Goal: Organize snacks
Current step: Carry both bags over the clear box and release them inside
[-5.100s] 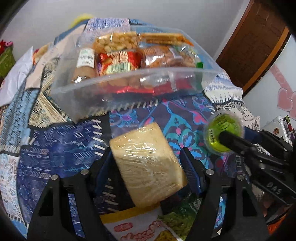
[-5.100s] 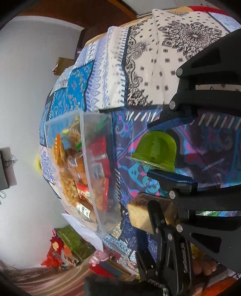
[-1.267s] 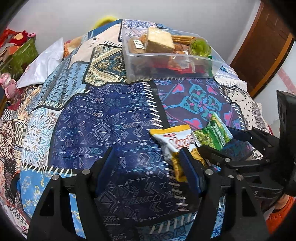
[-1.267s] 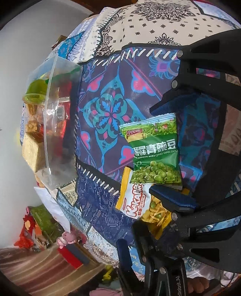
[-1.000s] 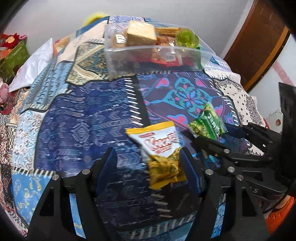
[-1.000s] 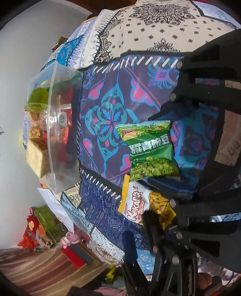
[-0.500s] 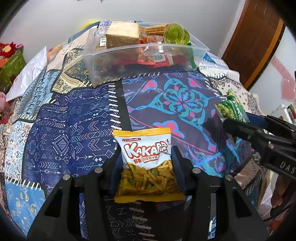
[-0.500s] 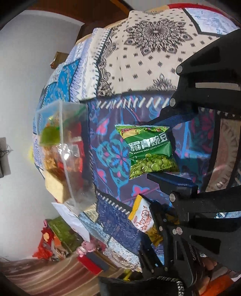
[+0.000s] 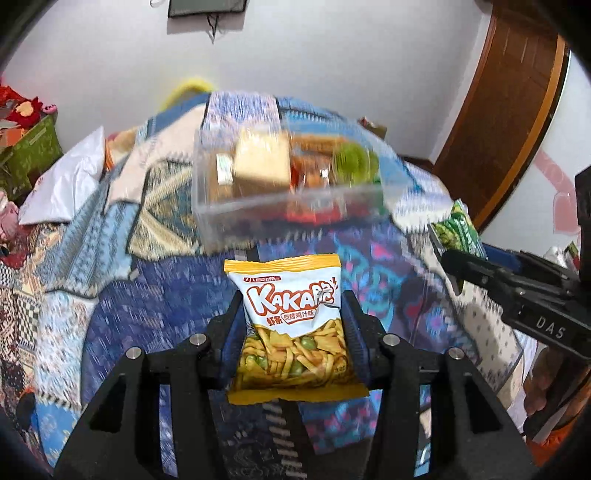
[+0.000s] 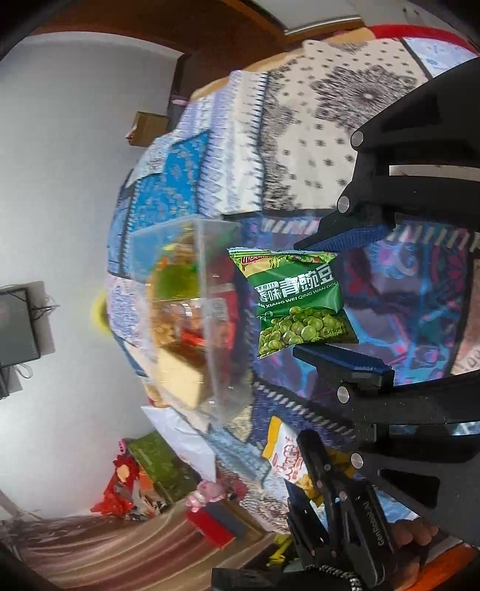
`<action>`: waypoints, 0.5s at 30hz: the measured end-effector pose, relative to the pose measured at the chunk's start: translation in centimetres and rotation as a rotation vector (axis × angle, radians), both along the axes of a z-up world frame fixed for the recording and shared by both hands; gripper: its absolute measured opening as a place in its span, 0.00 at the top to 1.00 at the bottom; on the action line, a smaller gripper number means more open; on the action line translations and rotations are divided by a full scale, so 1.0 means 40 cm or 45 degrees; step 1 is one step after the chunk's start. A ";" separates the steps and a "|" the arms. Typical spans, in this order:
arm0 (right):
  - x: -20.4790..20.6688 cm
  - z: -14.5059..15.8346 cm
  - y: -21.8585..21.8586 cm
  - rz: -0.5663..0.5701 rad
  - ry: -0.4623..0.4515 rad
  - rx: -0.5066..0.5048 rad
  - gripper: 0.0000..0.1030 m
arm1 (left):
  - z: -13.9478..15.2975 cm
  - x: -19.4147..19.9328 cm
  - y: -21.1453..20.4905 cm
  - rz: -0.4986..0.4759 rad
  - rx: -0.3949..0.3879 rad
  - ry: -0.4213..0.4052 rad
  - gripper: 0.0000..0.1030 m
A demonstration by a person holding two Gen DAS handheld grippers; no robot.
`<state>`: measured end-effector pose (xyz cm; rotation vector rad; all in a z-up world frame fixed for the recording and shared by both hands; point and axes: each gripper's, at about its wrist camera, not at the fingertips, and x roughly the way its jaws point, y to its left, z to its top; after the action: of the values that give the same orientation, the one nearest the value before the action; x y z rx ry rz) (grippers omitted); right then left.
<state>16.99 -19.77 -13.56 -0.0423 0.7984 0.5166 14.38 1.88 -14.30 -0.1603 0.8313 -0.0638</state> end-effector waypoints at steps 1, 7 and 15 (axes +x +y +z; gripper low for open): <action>0.008 0.010 0.001 -0.001 -0.010 0.005 0.57 | 0.015 0.011 0.005 0.005 0.000 -0.017 0.52; 0.052 0.055 0.020 -0.005 -0.075 0.025 0.57 | 0.088 0.071 0.038 0.044 0.011 -0.105 0.52; 0.139 0.089 0.079 0.001 -0.129 0.051 0.57 | 0.144 0.171 0.101 0.103 0.034 -0.175 0.52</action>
<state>22.55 -16.60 -10.01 -0.0316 0.6893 0.5265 21.20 5.93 -8.55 -0.1628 0.6873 0.0125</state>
